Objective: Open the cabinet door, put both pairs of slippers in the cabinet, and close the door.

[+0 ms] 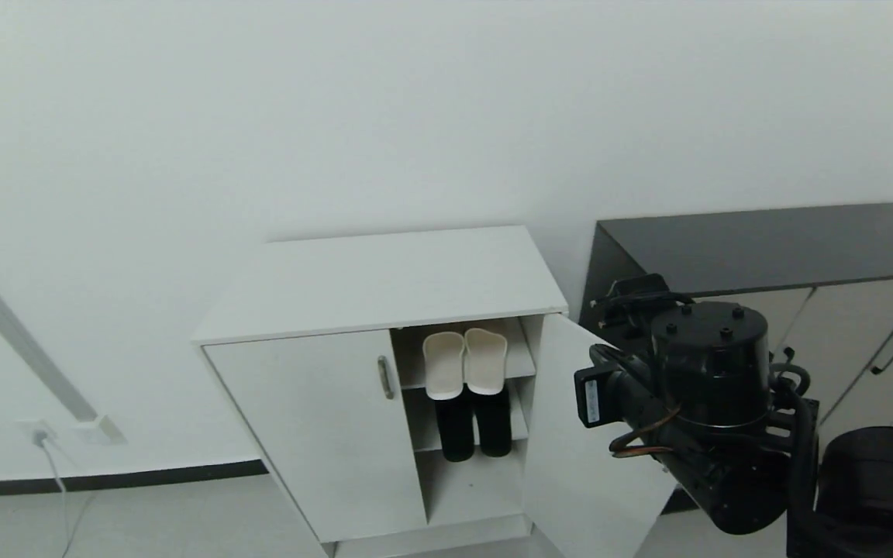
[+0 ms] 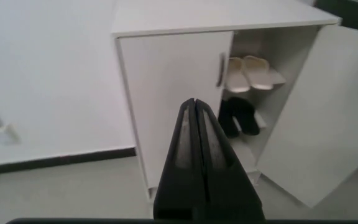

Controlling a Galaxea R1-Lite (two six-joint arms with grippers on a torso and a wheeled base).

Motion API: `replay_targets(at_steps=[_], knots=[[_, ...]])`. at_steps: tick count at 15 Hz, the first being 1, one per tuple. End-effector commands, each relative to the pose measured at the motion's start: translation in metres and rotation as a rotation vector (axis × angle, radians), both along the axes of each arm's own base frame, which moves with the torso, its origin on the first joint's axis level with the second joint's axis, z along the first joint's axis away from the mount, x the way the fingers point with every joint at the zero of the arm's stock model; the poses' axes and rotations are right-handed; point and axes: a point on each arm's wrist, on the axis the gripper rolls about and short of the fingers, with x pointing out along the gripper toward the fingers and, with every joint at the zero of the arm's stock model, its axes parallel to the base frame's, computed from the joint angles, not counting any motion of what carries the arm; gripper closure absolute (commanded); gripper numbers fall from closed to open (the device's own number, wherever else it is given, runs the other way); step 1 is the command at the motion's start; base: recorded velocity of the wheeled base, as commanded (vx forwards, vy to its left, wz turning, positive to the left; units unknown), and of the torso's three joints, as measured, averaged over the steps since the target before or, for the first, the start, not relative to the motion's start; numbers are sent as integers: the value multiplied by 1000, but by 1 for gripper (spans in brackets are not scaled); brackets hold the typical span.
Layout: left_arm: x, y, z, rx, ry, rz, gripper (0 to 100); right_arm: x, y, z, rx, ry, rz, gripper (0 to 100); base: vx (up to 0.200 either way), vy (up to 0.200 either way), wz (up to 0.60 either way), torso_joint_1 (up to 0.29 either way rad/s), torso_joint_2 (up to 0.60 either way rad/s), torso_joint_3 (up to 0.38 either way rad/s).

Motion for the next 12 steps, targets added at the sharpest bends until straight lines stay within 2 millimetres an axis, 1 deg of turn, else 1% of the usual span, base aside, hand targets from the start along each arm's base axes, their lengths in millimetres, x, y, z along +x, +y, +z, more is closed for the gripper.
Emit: replay_targets(at_steps=[1,3,8,12], knots=[[0,0,0,3,1,0,100,7,-3,0,6,-6,-23,100,0,0,0,0,0,0],[0,0,0,16,-1,-3,100,11,-4,-4,9,-8,-35,100,0,0,0,0,0,0],[0,0,0,11,1,-5,100,12,-4,-4,2,-16,-35,100,0,0,0,0,0,0],[0,0,0,11,1,-5,100,12,-4,-4,2,-17,-35,100,-200,0,0,5,4,-2]])
